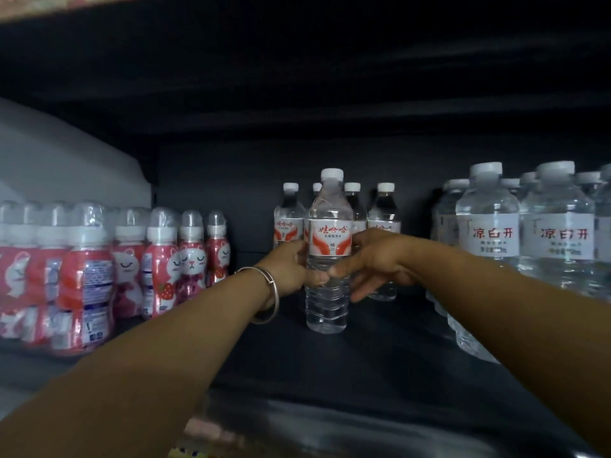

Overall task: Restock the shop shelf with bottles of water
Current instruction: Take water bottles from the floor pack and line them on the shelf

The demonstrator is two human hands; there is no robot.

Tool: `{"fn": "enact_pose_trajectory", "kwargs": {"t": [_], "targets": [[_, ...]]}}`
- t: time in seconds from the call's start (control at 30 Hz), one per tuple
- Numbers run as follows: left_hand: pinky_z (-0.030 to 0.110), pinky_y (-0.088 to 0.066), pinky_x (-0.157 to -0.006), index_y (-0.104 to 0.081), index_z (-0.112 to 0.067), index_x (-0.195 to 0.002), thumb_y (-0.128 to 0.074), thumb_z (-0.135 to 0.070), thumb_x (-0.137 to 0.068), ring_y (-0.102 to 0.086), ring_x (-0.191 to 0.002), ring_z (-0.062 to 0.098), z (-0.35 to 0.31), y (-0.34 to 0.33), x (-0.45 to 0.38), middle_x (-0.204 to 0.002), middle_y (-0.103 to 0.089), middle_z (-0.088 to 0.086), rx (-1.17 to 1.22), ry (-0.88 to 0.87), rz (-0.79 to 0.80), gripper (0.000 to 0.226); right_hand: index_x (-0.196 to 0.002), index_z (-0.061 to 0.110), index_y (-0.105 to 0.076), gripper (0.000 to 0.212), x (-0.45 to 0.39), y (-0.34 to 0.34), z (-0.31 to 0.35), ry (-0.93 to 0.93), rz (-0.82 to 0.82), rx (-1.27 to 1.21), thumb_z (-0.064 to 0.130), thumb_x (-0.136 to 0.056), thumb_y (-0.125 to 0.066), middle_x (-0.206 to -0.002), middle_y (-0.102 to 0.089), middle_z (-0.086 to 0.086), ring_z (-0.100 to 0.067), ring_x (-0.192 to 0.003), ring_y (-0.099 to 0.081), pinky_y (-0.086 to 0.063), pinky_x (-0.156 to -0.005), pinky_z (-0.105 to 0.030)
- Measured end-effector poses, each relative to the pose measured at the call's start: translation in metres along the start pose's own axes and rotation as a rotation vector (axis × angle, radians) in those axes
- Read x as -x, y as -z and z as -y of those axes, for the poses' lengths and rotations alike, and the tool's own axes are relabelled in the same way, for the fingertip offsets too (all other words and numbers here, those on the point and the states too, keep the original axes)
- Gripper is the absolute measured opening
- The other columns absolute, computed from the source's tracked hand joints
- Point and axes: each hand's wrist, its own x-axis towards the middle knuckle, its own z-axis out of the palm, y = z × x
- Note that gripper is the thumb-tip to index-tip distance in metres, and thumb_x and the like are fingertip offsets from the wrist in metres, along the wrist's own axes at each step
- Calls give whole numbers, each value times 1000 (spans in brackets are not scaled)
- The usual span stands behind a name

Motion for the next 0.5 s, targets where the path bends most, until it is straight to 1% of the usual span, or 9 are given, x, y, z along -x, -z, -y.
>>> {"fn": "enact_pose_trajectory", "kwargs": {"t": [0.07,0.13,0.2,0.3,0.33,0.4,0.43,0.5], "targets": [[20,-49,-74,-61,-14,-98,-63,11,-79,-61,-85,10,5,5,-3,-88,-65,-5,-7,2,-17,32,-110,11,-58,35,-9,-8,0,23,-19,-30,6,-78,-72,-105,-69,-14,-34,-91,-68,-58,-77,-46],[25,-50,-79,-62,-13,-98,-63,11,-79,-61,-87,12,10,13,-6,-88,-65,-4,-17,13,-43,31,-104,12,-58,28,-17,-15,3,29,-30,-43,6,-79,-71,-99,-69,-13,-33,-88,-69,-58,-77,-46],[32,-50,-85,-62,-14,-96,-63,9,-79,-61,-92,18,17,22,-10,-89,-65,-1,-60,37,-70,28,-106,9,-58,29,-28,-24,8,19,-63,-57,5,-80,-70,-97,-69,-13,-30,-83,-69,-58,-76,-46],[41,-50,-92,-58,-18,-80,-63,7,-80,-62,-96,26,31,34,-18,-91,-64,5,-175,121,-104,25,-109,4,-59,31,-50,-39,13,-6,-142,-80,4,-80,-70,-100,-69,-16,-33,-86,-68,-57,-75,-50],[43,-50,-93,-55,-17,-79,-62,6,-81,-61,-95,27,35,37,-20,-90,-62,6,-203,152,-125,23,-108,2,-59,31,-58,-43,15,-18,-166,-82,4,-80,-71,-100,-69,-17,-34,-86,-68,-57,-75,-51],[45,-51,-91,-52,-9,-85,-61,4,-82,-61,-93,30,45,42,-24,-87,-57,9,-251,209,-166,17,-107,0,-59,34,-72,-51,18,-39,-193,-69,6,-78,-74,-100,-68,-19,-36,-85,-68,-57,-73,-51],[45,-52,-90,-50,-7,-84,-60,4,-83,-61,-90,30,48,44,-25,-82,-56,9,-264,233,-174,15,-108,0,-59,36,-78,-54,20,-45,-199,-64,7,-77,-75,-101,-68,-19,-37,-86,-68,-57,-74,-52],[42,-51,-87,-50,-7,-72,-58,4,-84,-57,-80,27,53,48,-27,-71,-52,7,-286,270,-157,18,-112,-1,-56,42,-88,-60,23,-53,-211,-63,9,-76,-76,-106,-66,-19,-38,-89,-67,-57,-74,-51]]}}
